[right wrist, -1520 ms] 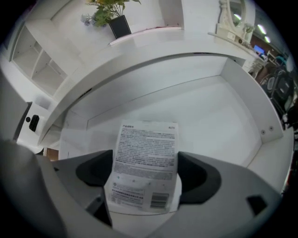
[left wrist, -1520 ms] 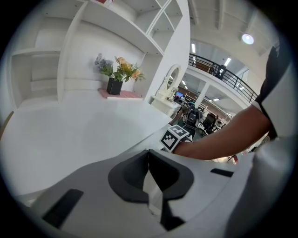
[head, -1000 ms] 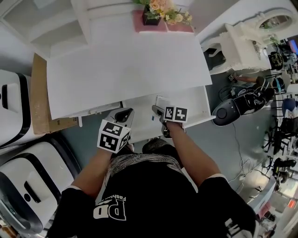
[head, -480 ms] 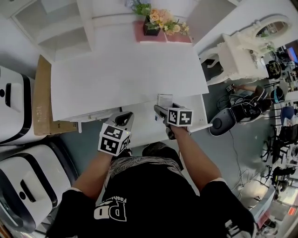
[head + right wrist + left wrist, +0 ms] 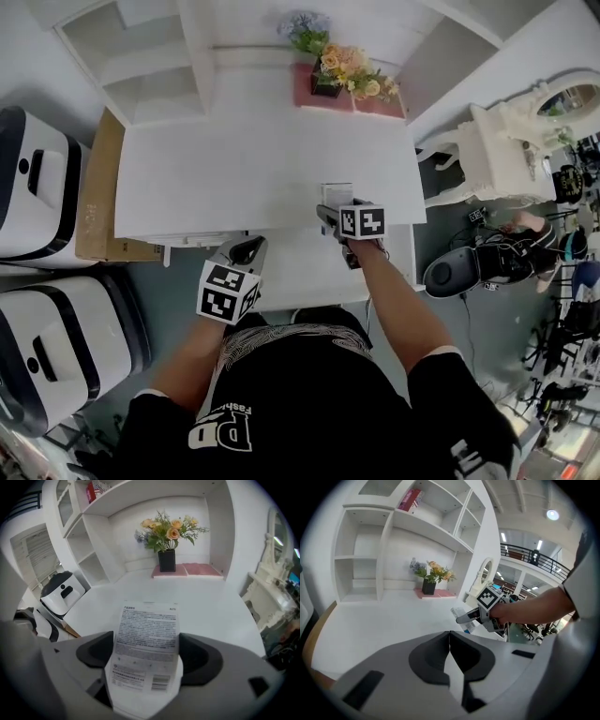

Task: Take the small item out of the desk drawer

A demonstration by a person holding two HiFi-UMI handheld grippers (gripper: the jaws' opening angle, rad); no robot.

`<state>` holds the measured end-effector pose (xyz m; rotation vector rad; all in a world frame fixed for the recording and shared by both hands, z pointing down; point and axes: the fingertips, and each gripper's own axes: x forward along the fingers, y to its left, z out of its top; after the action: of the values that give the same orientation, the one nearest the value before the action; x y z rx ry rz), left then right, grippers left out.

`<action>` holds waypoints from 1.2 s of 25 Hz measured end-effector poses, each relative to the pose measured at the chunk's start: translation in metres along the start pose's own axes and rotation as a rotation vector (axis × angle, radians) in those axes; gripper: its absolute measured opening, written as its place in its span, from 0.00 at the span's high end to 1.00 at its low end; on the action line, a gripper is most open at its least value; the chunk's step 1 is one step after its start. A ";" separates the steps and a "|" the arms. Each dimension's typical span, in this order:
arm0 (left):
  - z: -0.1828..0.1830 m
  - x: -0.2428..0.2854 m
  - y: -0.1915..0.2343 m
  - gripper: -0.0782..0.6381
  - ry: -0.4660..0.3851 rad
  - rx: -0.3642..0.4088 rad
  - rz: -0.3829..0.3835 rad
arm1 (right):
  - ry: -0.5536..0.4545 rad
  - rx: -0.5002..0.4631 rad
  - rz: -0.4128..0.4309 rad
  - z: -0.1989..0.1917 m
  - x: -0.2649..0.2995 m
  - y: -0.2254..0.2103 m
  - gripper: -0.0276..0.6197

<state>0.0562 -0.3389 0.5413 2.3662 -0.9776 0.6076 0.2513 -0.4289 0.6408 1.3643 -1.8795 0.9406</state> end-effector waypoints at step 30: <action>-0.026 -0.012 0.016 0.87 0.028 -0.160 0.109 | 0.204 0.000 -0.168 0.054 0.113 -0.016 0.29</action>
<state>0.0315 -0.3274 0.5592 2.1708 -1.1059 0.5784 0.2317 -0.5355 0.7059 1.3483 -1.5876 0.9561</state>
